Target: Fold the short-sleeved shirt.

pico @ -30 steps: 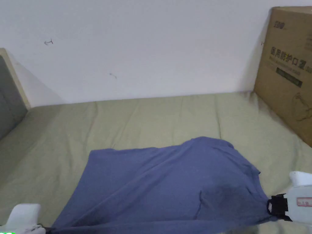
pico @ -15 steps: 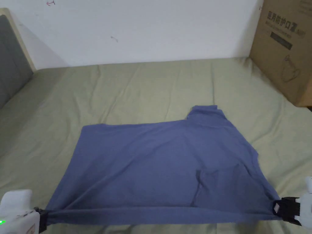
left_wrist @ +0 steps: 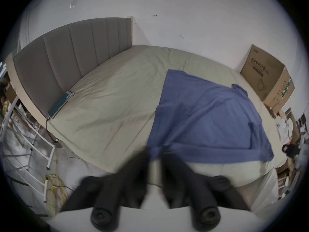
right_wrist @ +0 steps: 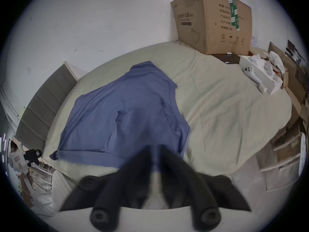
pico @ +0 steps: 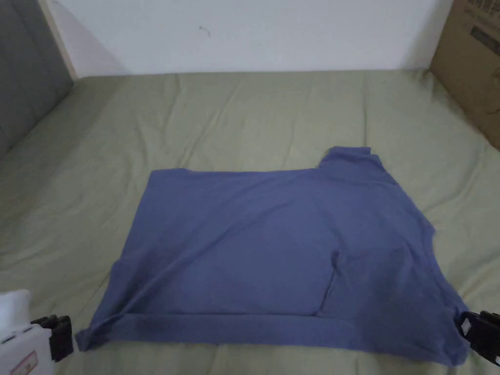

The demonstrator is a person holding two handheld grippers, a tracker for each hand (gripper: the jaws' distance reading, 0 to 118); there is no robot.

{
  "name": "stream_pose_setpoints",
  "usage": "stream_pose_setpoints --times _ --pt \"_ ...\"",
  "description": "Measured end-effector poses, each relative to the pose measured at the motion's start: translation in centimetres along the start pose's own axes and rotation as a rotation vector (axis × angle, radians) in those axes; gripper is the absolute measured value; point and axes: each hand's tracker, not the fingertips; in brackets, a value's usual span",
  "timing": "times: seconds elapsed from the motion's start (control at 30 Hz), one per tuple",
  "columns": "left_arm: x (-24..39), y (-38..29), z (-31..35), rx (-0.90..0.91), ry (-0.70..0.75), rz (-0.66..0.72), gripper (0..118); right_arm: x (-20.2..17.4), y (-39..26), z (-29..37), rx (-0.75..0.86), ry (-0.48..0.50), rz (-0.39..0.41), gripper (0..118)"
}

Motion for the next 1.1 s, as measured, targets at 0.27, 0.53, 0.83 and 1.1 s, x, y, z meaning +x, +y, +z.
stream_pose_setpoints --times 0.27,0.53,0.83,1.1 --pt "-1.1 -1.7 -2.9 -0.069 -0.021 0.020 14 0.2 -2.1 -2.1 -0.103 0.017 -0.008 0" --pt "-1.4 0.4 -9.2 -0.135 -0.073 0.058 92 0.9 -1.7 -3.3 -0.133 0.000 -0.030 0" --pt "0.1 0.0 -9.3 -0.164 -0.043 -0.036 4 1.6 -2.3 -3.5 -0.154 -0.010 -0.021 1" --pt "-0.5 -0.2 -9.1 -0.173 -0.056 -0.008 4 2.3 -1.0 -6.0 -0.202 -0.042 0.058 103"
